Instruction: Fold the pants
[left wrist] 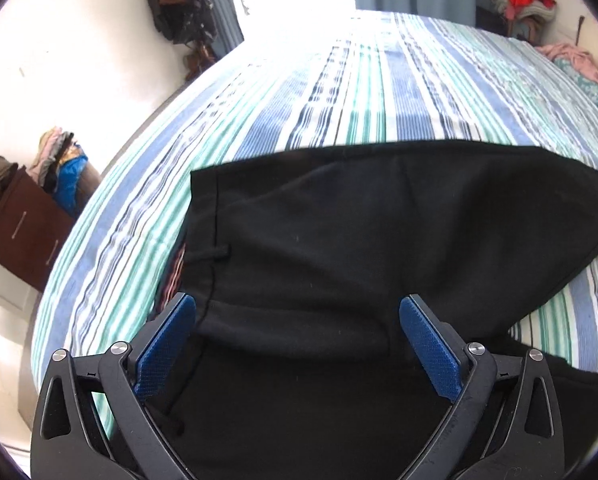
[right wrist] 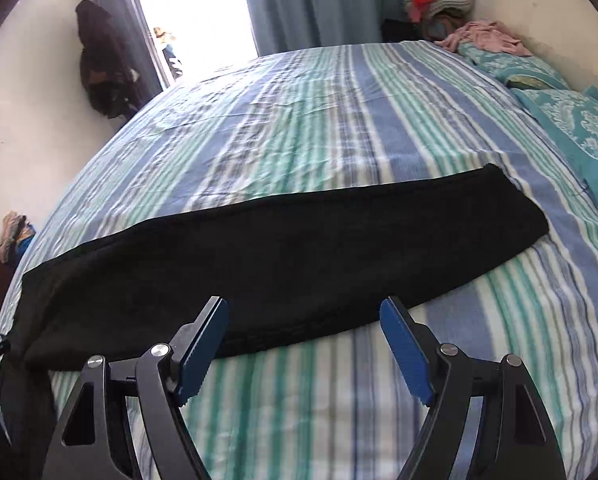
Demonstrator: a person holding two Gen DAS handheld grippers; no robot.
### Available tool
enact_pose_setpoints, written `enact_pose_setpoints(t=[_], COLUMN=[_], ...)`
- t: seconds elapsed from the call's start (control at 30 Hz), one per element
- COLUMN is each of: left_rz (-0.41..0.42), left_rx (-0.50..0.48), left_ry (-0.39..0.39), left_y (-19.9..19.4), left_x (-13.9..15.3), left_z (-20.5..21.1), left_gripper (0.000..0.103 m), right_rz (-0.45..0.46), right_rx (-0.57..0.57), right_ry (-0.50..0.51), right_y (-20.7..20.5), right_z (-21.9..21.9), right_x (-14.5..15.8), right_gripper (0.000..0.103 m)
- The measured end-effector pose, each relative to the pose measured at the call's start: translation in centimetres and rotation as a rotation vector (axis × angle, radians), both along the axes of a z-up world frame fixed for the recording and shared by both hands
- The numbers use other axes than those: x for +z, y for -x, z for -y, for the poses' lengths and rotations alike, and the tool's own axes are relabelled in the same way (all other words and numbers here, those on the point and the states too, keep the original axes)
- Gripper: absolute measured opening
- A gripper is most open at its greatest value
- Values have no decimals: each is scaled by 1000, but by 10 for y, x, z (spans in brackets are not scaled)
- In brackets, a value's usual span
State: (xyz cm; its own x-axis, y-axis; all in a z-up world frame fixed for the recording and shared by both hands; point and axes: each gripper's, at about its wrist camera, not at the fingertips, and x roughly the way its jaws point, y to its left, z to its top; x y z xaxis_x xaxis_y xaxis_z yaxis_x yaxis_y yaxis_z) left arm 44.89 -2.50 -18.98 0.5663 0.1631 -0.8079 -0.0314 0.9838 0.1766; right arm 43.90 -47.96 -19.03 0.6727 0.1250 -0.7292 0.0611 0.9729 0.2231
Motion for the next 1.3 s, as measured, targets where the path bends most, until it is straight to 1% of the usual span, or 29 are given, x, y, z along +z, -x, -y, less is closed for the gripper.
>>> enact_pose_setpoints(t=[0.07,0.1,0.13,0.2,0.23,0.27,0.3,0.33,0.37,0.4,0.43,0.47,0.5,0.53,0.6,0.63,0.67,0.73,0.77,0.83,0.9,0.93,1.0,1.03,1.1,1.13,1.2,1.27,1.3], left_rz=[1,-11,-42,-165,-195,-182,-190,-184,-146,-101,-68,-55,-58,-80,-156,-192,-208,-166,-179,-202,-214,-222,-238,-227,-167,-139,-95,-44,-16], left_rx=[-43,-61,-44,76,96,130,183,210,188,145,95,41,-20,-82,-152,-167,-173,-147,-123,-81,-26,1,51,61,33,14,-26,-65,-76], left_ry=[-28,-40,-69,-150,-73,23,43,35,49,77,100,118,130,131,85,48,19,43,47,44,37,44,49,42,71,97,131,127,105], left_y=[-29,-49,-75,-117,-127,-129,-128,-122,-108,-89,-65,-42,-19,5,37,54,68,96,100,104,106,105,99,94,79,70,38,-2,-20], left_x=[-5,-13,-25,-65,-74,-70,-62,-49,-35,-22,-11,-8,-10,-17,-38,-52,-62,-58,-58,-57,-57,-56,-49,-42,-23,-14,1,10,11], left_z=[2,0,-7,-31,-48,-62,-70,-73,-72,-68,-61,-53,-43,-31,-13,-7,-6,-17,-23,-37,-52,-58,-62,-58,-41,-29,0,30,44], left_gripper=[102,102,102,103,103,103,102,101,101,101,102,102,102,102,102,102,103,103,103,103,103,103,102,102,102,102,102,102,102], right_rz=[22,30,31,14,9,8,8,7,6,-1,-11,-30,-62,-110,-202,-209,-198,-218,-239,-245,-251,-247,-240,-236,-181,-156,-132,-115,-105], right_rx=[76,104,124,155,163,167,162,149,135,119,98,82,65,38,-52,-100,-145,-243,-290,-384,-522,-582,-672,-698,-702,-682,-608,-518,-474], right_ry=[-46,-67,-87,-125,-136,-142,-139,-131,-127,-122,-115,-111,-109,-110,-113,-113,-108,-81,-68,-53,-33,-41,-45,-44,-50,-53,-68,-81,-83], right_y=[25,38,52,78,92,108,123,139,156,171,186,199,208,215,230,242,259,280,289,308,321,327,332,333,330,325,301,269,251], right_z=[-45,-66,-85,-116,-127,-134,-138,-140,-138,-132,-128,-125,-120,-111,-85,-67,-48,-1,25,81,131,151,174,178,173,165,147,127,117], right_x=[3,4,4,3,3,5,8,10,11,11,8,1,-9,-22,-48,-51,-52,-53,-56,-61,-61,-60,-52,-46,-31,-24,-12,-1,4], right_gripper=[81,81,81,81,81,81,81,81,84,91,93,94,94,94,94,94,94,94,94,94,94,94,94,94,94,94,94,94,94])
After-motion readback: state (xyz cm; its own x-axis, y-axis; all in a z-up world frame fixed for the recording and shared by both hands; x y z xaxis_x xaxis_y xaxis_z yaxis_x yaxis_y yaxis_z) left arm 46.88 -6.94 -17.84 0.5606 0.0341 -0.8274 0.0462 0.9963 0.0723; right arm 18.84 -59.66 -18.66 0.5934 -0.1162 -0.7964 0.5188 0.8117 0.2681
